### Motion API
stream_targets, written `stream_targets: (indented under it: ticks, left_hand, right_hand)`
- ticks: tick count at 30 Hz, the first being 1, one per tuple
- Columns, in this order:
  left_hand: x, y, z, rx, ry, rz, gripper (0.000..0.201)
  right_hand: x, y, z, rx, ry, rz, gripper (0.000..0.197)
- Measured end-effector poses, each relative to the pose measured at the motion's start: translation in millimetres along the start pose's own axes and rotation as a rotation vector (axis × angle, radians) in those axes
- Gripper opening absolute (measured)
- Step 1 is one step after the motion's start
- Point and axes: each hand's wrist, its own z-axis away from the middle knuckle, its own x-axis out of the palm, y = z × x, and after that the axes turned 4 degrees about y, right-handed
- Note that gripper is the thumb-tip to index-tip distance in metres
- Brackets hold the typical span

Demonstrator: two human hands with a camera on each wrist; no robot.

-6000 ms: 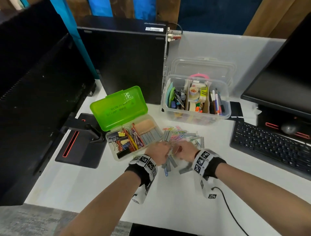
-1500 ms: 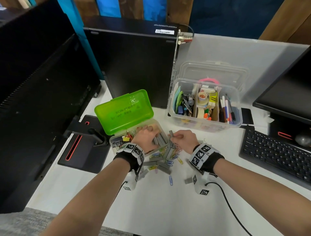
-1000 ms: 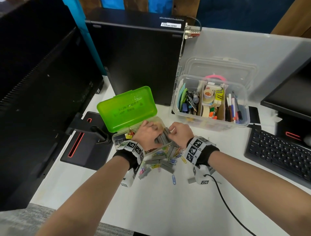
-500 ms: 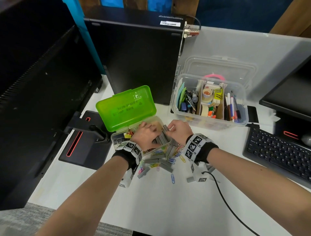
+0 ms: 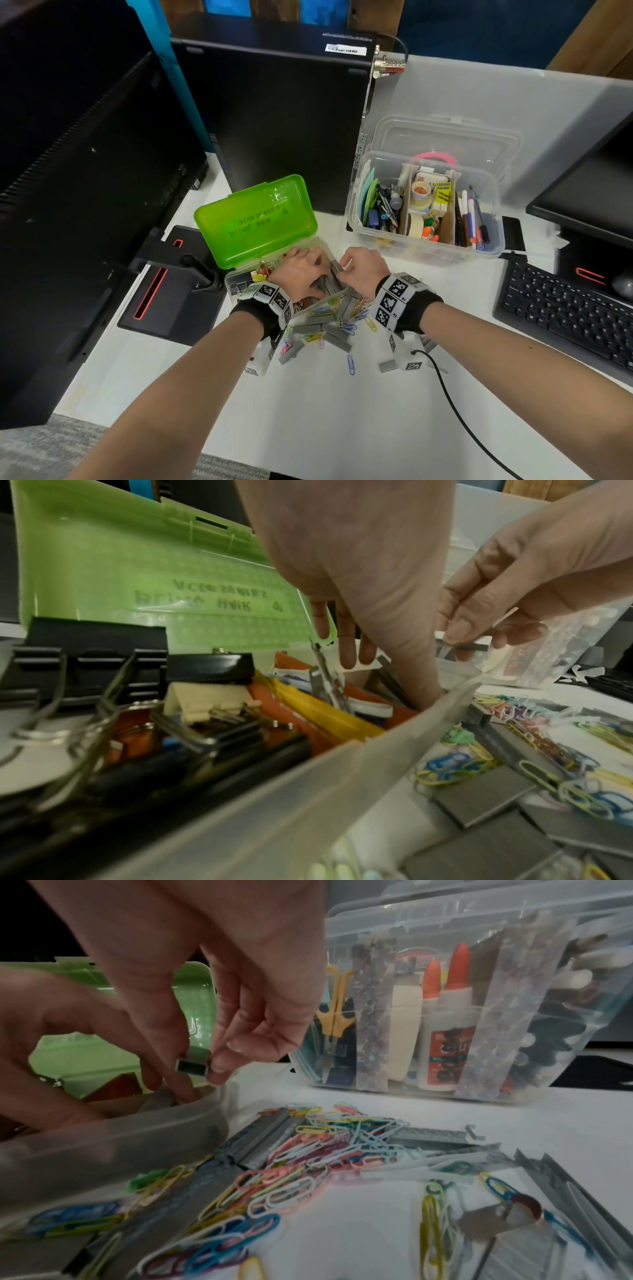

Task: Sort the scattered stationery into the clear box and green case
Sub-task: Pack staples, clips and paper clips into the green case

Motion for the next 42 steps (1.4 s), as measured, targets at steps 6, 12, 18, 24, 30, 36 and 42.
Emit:
stream_targets:
  ticks: [6,12,18,24,30,36,42]
  left_hand:
    - [-3,-1,-2,0.012,-0.024,0.047,0.057]
    - [-1,-1,1,-0.007,0.017,0.086,0.065]
    - [1,0,2,-0.055,0.028,0.142,0.064]
    - [7,1,4,-0.091,0.044,0.239,0.054]
    - [6,-3,9,-0.117,0.072,0.277,0.046]
    - [5,-2,13,-0.073,0.096,0.243,0.037]
    - [4,2,11,-0.030,0.016,0.108,0.057]
  right_hand:
    - [-1,-1,-4,0.012,-0.022,-0.015,0.011]
    - [-4,2,-5,-0.004,-0.021,-0.030,0.010]
    - [-5,2,-5,0.001,-0.028,-0.029,0.009]
    - [-4,1,-3,0.003,-0.029,-0.021,0.009]
    - [-3,-2,-2,0.003,-0.039,-0.018,0.011]
    - [-4,-4,0,0.000,-0.022,-0.007,0.011]
    - [-5,-9,0,-0.005,-0.025,0.049,0.017]
